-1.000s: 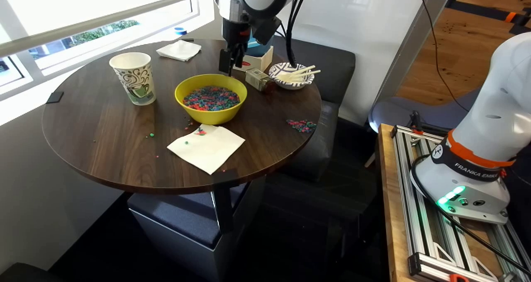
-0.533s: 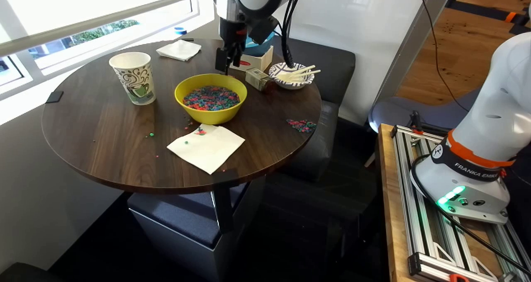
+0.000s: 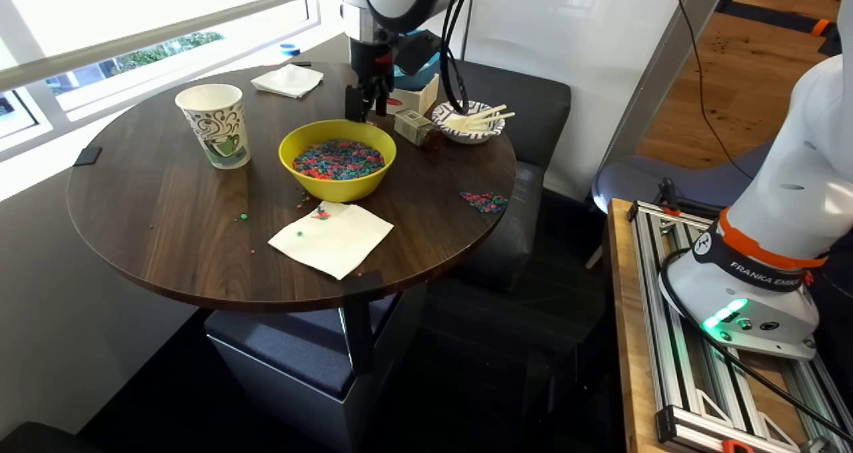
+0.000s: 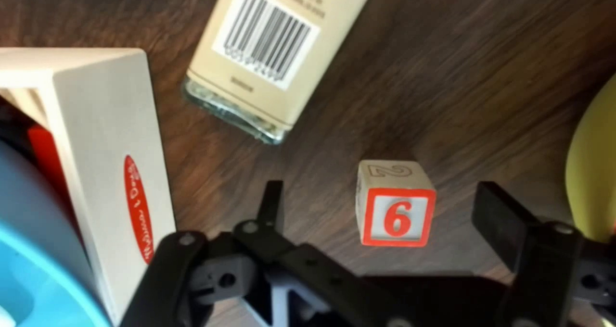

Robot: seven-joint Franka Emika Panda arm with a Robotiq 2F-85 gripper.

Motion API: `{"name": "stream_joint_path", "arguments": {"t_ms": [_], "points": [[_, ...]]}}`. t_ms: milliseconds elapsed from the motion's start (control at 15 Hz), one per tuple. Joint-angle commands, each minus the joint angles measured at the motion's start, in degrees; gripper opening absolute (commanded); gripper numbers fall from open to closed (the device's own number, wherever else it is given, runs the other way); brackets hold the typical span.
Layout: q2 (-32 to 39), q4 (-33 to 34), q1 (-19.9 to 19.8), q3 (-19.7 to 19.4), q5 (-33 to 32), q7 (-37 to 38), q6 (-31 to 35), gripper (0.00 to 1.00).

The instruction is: Put the dice in the cup

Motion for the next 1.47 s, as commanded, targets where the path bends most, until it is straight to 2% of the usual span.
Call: {"name": "stream_joint_path", "arguments": {"t_ms": [0,67,467,600,933,1200,1400], "points": [[2.8,2.7,-1.7,2.1,3.6,-3.7,-1.9,0.74],[3.0,3.1,-1.9,2.4,4.2,-4.3,-2.2,0.7],[3.0,4.3,-1.1,1.4,2.7,-2.8,-4.3,0.21],[3.5,4.2,-0.8,1.0,2.1,-2.0,-3.6,0.09],[-0.2,3.4,-2.1,2.3,4.9,-4.0,-4.6,0.09],[-9.4,-0.5,-5.0,6.3,14.6,-13.0,-1.2,0.09],[-14.2,-0.6,-4.7,8.1,21.6,-19.9,-0.6,0.09]]}}
